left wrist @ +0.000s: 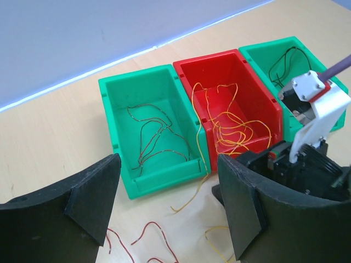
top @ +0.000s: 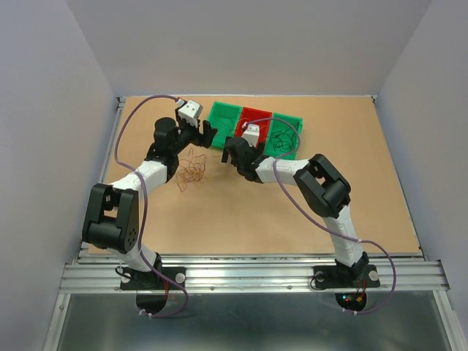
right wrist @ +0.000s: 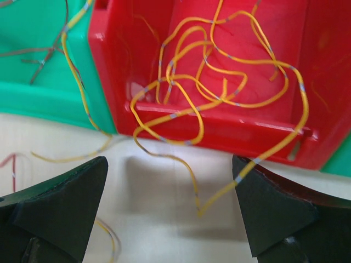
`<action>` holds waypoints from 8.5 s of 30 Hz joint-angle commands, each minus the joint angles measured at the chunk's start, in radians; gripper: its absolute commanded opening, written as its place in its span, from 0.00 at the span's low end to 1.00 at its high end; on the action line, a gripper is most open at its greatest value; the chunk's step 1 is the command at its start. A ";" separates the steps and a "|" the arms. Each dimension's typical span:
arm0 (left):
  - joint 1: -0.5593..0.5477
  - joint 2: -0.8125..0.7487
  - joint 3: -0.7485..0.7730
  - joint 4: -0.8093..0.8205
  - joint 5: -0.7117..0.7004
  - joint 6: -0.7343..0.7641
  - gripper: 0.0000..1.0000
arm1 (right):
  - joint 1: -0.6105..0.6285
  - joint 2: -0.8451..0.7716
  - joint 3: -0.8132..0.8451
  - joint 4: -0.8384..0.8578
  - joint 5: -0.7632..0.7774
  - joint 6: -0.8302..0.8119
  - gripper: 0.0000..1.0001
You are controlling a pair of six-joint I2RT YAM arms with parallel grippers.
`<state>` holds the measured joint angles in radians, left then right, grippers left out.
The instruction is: Untangle the cables
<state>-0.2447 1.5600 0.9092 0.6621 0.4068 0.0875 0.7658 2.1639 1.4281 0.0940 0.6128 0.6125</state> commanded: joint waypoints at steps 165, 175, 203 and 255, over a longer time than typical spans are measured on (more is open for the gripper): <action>-0.219 -0.106 -0.062 0.028 0.044 0.308 0.00 | -0.091 -0.159 -0.058 -0.211 -0.285 -0.172 0.01; -0.222 -0.133 -0.064 0.014 0.038 0.267 0.00 | -0.100 -0.170 -0.066 -0.166 -0.263 -0.112 0.05; -0.220 -0.005 0.072 -0.099 -0.053 0.192 0.00 | -0.100 -0.433 -0.293 0.024 -0.249 -0.164 0.64; -0.300 0.172 0.168 -0.068 -0.019 0.090 0.00 | -0.230 -0.335 -0.328 0.454 -0.559 0.036 0.29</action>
<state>-0.5415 1.7920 1.0729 0.5209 0.3855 0.1772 0.5350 1.8164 1.0531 0.4995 0.0788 0.6426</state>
